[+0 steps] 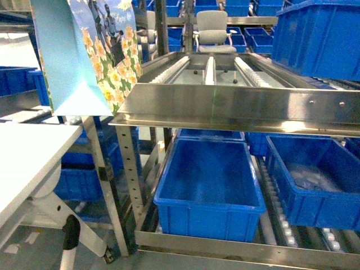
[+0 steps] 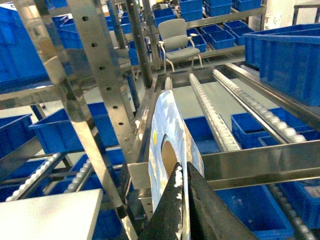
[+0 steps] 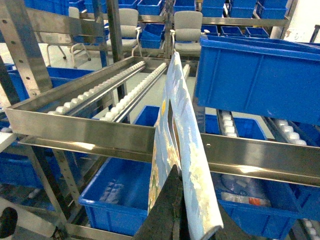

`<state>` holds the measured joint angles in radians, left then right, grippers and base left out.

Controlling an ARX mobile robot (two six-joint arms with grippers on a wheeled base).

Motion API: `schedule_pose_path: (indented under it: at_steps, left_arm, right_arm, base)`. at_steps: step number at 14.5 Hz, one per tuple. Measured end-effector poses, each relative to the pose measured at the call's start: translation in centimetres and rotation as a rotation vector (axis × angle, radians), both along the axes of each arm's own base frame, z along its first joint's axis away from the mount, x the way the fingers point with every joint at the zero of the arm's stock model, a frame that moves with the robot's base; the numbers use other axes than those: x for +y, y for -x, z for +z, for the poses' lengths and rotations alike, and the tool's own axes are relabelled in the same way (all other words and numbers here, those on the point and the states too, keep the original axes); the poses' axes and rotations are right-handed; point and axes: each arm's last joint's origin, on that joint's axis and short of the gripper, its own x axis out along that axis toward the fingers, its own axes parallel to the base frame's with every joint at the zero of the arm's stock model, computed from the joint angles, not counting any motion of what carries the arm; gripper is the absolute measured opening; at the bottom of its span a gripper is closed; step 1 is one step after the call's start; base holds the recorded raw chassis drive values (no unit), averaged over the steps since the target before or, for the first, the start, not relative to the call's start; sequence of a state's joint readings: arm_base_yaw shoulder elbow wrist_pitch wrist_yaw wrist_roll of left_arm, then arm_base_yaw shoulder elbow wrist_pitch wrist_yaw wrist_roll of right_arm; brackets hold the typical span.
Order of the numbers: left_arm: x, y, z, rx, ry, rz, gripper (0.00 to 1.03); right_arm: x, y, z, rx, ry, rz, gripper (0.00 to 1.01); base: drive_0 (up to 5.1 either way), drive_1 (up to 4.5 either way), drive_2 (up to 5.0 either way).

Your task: Move flower gift bag to table near conveyor

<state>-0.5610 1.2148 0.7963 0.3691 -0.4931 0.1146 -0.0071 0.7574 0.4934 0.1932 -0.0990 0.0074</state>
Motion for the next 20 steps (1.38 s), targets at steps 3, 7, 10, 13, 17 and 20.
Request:
schedule_pose_path:
  at_steps: [3, 7, 10, 13, 17, 20]
  left_arm:
    - [0.00, 0.00, 0.00, 0.000, 0.000, 0.000, 0.02]
    - [0.00, 0.00, 0.00, 0.000, 0.000, 0.000, 0.02]
    - [0.04, -0.02, -0.01, 0.001, -0.001, 0.001, 0.02]
    - [0.03, -0.02, 0.01, -0.001, 0.001, 0.001, 0.02]
    - [0.04, -0.02, 0.00, 0.000, 0.000, 0.002, 0.02]
    - [0.04, -0.02, 0.01, -0.001, 0.001, 0.002, 0.02]
  right_arm:
    - [0.00, 0.00, 0.00, 0.000, 0.000, 0.000, 0.02]
    - [0.00, 0.01, 0.01, -0.001, 0.000, 0.000, 0.02]
    - [0.00, -0.02, -0.04, 0.004, 0.000, 0.000, 0.02]
    - [0.00, 0.00, 0.01, -0.001, 0.000, 0.000, 0.02]
    - [0.00, 0.00, 0.00, 0.000, 0.000, 0.000, 0.02]
    - [0.00, 0.00, 0.04, -0.003, 0.000, 0.000, 0.02]
  base:
    - [-5.1, 2.39, 2.4]
    - [-5.1, 2.39, 2.4]
    - [-5.0, 2.46, 2.5]
    - [-4.8, 1.39, 3.5]
    - [-5.0, 2.38, 2.4]
    - [-5.0, 2.38, 2.4]
